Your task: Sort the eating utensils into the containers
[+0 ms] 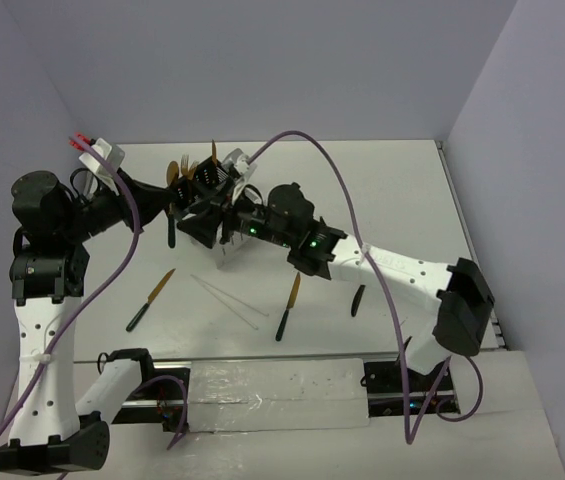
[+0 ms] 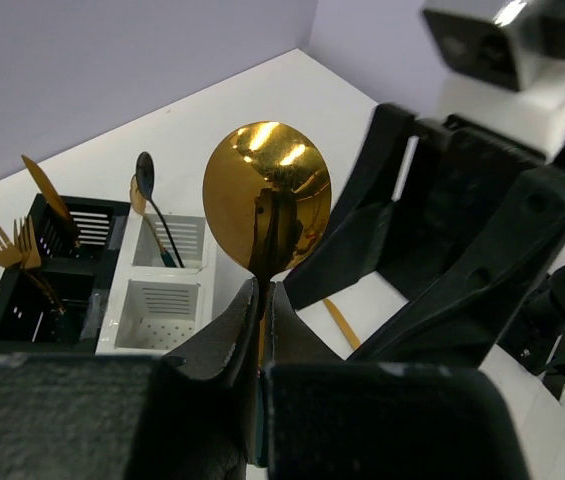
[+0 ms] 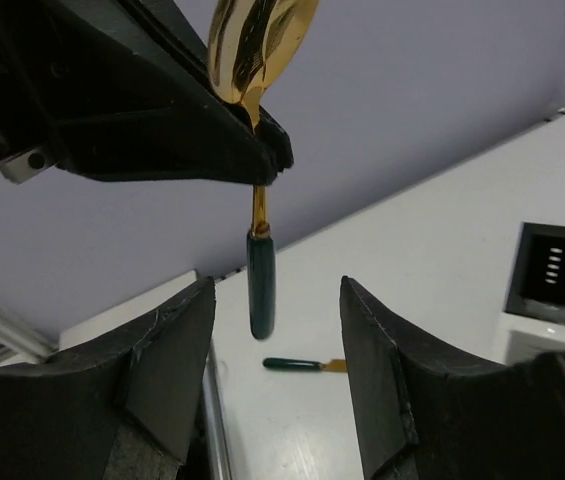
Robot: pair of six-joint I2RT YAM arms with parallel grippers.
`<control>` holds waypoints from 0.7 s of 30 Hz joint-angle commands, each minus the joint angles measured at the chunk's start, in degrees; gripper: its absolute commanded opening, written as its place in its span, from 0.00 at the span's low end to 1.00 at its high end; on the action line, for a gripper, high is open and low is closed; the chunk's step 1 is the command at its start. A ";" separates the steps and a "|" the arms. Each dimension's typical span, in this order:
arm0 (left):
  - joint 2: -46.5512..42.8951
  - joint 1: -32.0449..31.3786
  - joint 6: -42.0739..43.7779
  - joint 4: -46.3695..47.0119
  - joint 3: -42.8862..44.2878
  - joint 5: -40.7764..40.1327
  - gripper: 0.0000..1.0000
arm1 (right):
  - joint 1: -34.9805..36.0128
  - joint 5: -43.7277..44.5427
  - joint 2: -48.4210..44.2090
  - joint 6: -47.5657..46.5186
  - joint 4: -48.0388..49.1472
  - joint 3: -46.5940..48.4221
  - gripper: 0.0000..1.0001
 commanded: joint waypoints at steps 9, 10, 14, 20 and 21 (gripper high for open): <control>-0.35 0.20 -1.47 3.77 1.60 2.67 0.00 | 0.89 -3.91 10.16 4.88 5.87 11.73 0.35; -0.27 0.20 -1.47 3.77 1.61 2.67 0.00 | 0.80 -3.39 10.43 5.05 5.78 11.82 0.24; 0.26 0.20 -1.29 3.77 1.61 1.44 0.00 | 0.89 -1.72 9.90 4.35 6.74 10.42 0.00; -0.09 0.20 4.84 0.35 0.56 -4.62 0.99 | 0.62 7.32 7.27 1.89 4.90 6.99 0.00; -0.09 0.20 5.12 -0.18 0.38 -5.93 0.99 | 0.45 8.65 6.66 1.54 4.64 6.03 0.00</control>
